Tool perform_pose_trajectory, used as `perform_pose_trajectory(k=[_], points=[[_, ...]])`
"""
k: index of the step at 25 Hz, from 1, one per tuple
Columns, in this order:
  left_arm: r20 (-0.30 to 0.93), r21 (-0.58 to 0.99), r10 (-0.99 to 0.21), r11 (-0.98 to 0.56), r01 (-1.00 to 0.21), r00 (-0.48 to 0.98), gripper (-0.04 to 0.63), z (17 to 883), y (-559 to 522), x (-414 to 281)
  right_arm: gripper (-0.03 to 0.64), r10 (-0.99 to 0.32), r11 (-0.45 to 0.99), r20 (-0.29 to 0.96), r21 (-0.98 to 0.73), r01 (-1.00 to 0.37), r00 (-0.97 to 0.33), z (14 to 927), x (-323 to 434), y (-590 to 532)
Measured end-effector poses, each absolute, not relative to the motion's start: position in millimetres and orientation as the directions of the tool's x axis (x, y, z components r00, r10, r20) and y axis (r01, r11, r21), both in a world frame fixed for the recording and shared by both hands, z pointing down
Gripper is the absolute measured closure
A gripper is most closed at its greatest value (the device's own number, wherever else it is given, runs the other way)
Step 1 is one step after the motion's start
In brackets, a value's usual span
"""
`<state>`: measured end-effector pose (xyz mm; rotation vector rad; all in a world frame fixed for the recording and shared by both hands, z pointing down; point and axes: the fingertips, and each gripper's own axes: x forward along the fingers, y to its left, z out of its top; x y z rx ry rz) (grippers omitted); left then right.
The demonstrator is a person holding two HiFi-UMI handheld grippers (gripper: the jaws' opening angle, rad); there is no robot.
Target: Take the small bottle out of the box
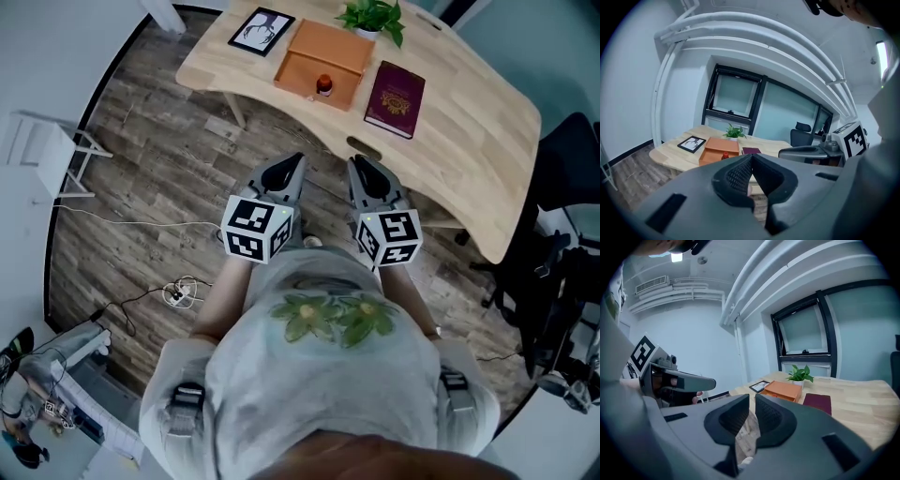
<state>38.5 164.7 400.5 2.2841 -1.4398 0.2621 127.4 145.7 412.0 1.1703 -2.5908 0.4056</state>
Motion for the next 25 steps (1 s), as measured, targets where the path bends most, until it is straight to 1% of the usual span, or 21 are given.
perform_pose_trajectory(k=[4,9,18,25], points=[[0.367,0.253,-0.798,-0.408,-0.877,0.478,0.588,395,122,24,0.598,-0.711,0.603,0.357,-0.133,-0.786,-0.606,412,114,105],[0.376,0.258,-0.764,-0.457,-0.851,0.524,0.588,394,75,4,0.522,-0.720,0.574,0.392,-0.126,-0.809,-0.572,416,94,60],[0.397,0.283,-0.713,-0.505,-0.816,0.578,0.588,402,12,-34,0.442,-0.702,0.542,0.478,-0.123,-0.832,-0.528,441,57,4],[0.412,0.301,-0.675,-0.533,-0.791,0.611,0.588,416,-26,-64,0.416,-0.686,0.514,0.550,-0.097,-0.853,-0.476,466,36,-26]])
